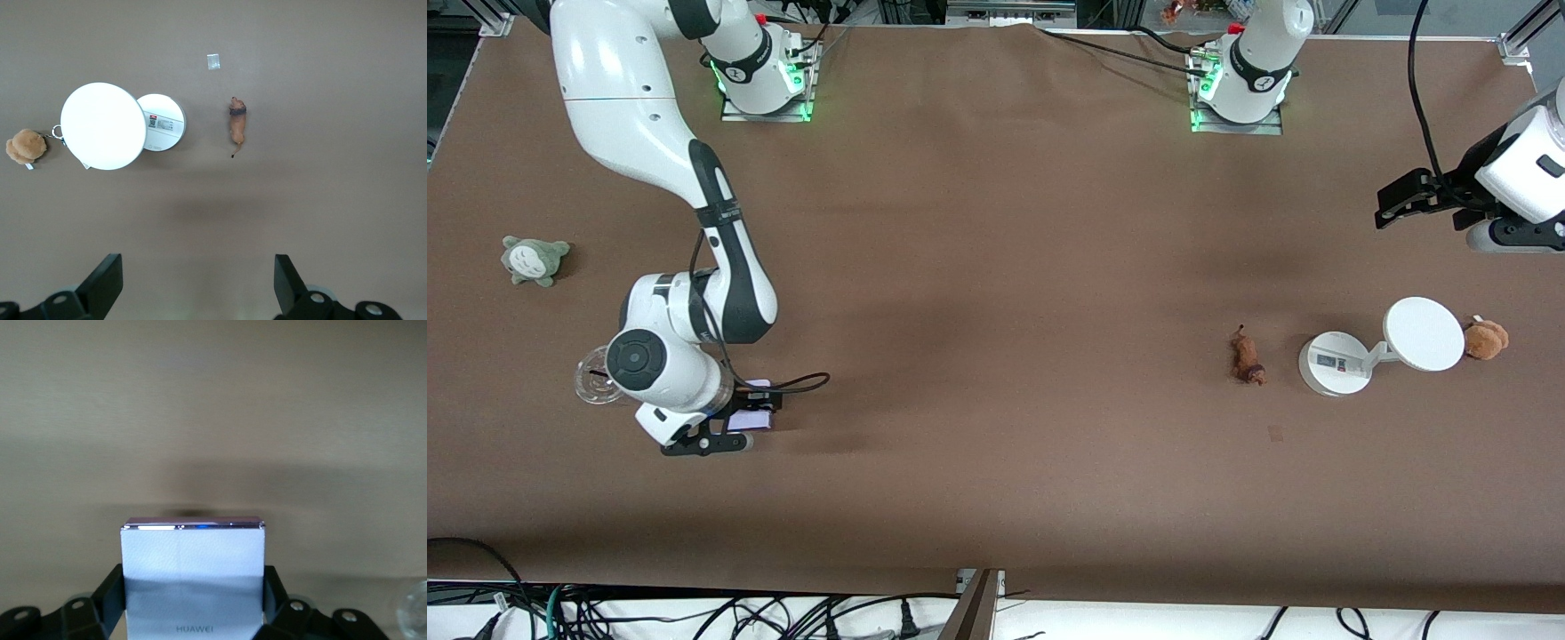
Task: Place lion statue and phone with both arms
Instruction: 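Carry the white phone toward the glass cup and lower it with the right gripper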
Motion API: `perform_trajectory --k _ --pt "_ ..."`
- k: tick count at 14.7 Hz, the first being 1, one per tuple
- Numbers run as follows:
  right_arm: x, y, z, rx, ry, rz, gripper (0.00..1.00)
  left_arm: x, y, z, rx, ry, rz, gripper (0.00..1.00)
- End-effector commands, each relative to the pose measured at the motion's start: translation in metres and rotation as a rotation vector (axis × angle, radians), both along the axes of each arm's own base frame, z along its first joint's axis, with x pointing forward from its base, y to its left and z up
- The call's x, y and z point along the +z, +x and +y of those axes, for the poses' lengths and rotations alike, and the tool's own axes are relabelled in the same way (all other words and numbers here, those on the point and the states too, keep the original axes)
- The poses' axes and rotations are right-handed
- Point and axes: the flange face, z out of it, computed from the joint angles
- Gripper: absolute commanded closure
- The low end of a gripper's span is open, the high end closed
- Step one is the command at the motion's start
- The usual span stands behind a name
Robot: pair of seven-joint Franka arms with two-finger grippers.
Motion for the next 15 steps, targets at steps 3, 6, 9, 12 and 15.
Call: perform_trajectory --k 3,6,9,12,15 --pt "-0.015 -0.002 -0.027 -0.003 -0.002 0.026 0.6 0.01 0.002 0.006 -0.021 0.015 -0.007 0.0" --pt "-0.015 -0.002 -0.031 -0.008 -0.002 0.027 0.6 0.014 -0.001 0.002 -0.015 0.015 -0.008 0.0" --pt "-0.018 -0.003 -0.036 -0.017 -0.003 0.038 0.6 0.019 0.001 -0.004 -0.036 0.015 -0.03 0.0" --pt "-0.021 -0.005 -0.044 -0.027 -0.004 0.047 0.6 0.032 0.005 0.0 -0.033 0.013 -0.064 0.0" --pt "-0.026 -0.008 -0.048 -0.021 -0.005 0.058 0.6 0.027 0.012 -0.002 -0.035 0.02 -0.059 0.0"
